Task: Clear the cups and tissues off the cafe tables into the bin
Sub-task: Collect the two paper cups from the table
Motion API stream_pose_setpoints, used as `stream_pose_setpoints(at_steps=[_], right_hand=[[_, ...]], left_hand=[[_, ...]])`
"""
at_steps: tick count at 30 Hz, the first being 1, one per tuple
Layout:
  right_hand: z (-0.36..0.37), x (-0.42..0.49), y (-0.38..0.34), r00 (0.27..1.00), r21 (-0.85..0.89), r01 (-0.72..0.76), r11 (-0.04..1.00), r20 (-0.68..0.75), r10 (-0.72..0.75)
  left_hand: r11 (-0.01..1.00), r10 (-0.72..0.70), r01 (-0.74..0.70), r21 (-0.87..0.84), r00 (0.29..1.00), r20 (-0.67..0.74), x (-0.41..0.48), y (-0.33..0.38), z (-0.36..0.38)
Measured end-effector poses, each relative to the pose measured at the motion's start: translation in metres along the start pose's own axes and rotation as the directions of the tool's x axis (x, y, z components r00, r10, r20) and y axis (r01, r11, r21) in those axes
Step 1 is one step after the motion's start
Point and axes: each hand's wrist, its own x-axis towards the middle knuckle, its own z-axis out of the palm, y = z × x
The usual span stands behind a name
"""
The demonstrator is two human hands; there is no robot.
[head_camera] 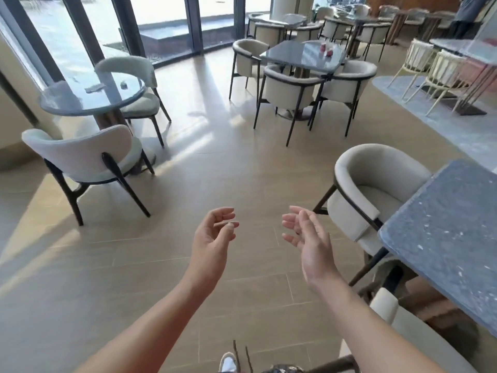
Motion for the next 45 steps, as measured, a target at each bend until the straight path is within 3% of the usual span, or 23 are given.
stream_pose_setpoints(at_steps=[8,15,21,27,45], right_hand=[[0.015,0.173,-0.007,0.997,0.042,0.006,0.999,-0.081,-0.003],[-0.003,0.358,0.003,0.995,0.045,0.01,0.999,-0.097,-0.005],[-0.023,0.52,-0.032,0.995,0.032,0.032,0.999,-0.093,-0.029],[-0.039,0.627,-0.046,0.995,0.009,0.028,1.0,-0.095,-0.027],[-0.101,1.02,-0.055,0.925,-0.012,0.042,0.999,-0.377,-0.044]], left_hand=[[1.0,0.011,-0.011,0.003,0.997,0.074,0.182,-0.008,0.051],[1.0,0.014,-0.017,0.02,0.992,0.123,0.352,-0.041,0.137],[1.0,0.008,-0.01,0.02,0.992,0.127,0.489,-0.039,0.215],[1.0,-0.022,0.022,0.007,0.988,0.155,0.589,-0.046,0.277],[0.996,-0.084,0.089,0.008,0.906,0.416,0.978,-0.102,0.491]])
